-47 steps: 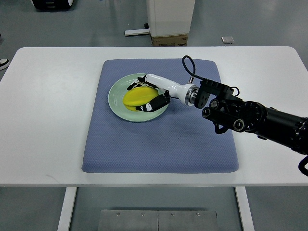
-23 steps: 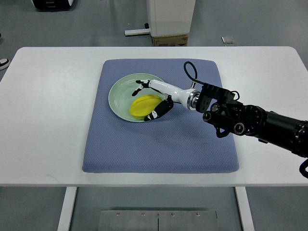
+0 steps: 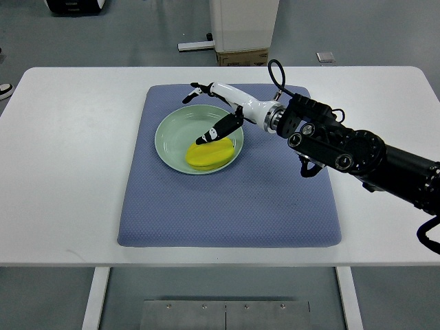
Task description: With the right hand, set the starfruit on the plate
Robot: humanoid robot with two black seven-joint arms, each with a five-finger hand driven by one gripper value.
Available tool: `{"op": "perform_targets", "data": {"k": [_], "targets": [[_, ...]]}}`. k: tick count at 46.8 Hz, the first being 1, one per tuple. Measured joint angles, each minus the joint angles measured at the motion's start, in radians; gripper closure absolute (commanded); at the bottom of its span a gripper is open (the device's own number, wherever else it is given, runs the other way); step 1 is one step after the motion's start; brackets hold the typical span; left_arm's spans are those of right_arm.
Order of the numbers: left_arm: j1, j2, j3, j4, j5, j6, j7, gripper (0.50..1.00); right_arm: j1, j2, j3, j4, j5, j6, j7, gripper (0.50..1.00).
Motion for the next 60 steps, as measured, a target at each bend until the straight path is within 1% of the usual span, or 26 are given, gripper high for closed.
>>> {"op": "perform_targets", "data": {"k": [4,8,16,21,27,41,60], "targets": [[0.0,0.0,0.0,0.0,0.0,0.0,0.0,0.5,-0.008,-0.03,0.046,-0.005,0.039,0.003,-0.005,0.5],[0.0,0.0,0.0,0.0,0.0,0.0,0.0,0.5,-0.015,-0.053,0.088,-0.026,0.113,0.003,-0.029,0.5],[0.0,0.0,0.0,0.0,0.0,0.0,0.0,0.5,-0.054,-0.069,0.17,-0.129,0.308,-0.012,-0.075,0.5],[0.0,0.0,-0.001,0.0,0.0,0.0,0.0,0.5,-0.086,-0.072,0.209,-0.175,0.368,-0.016,-0.081,0.5],[0.0,0.0,0.0,0.0,0.0,0.0,0.0,0.5,-0.13,-0.09,0.275,-0.202,0.41,-0.017,-0.083,0.5],[0.0,0.0,0.001,0.0,0.0,0.0,0.0,0.5,-0.195,-0.134,0.499,-0.209,0.528,-0.017,-0.148,0.5],[0.0,0.0,-0.001,0.0,0.0,0.0,0.0,0.5,-0.238,-0.141,0.62,-0.201,0.54,-0.014,-0.152,0.5]]}}
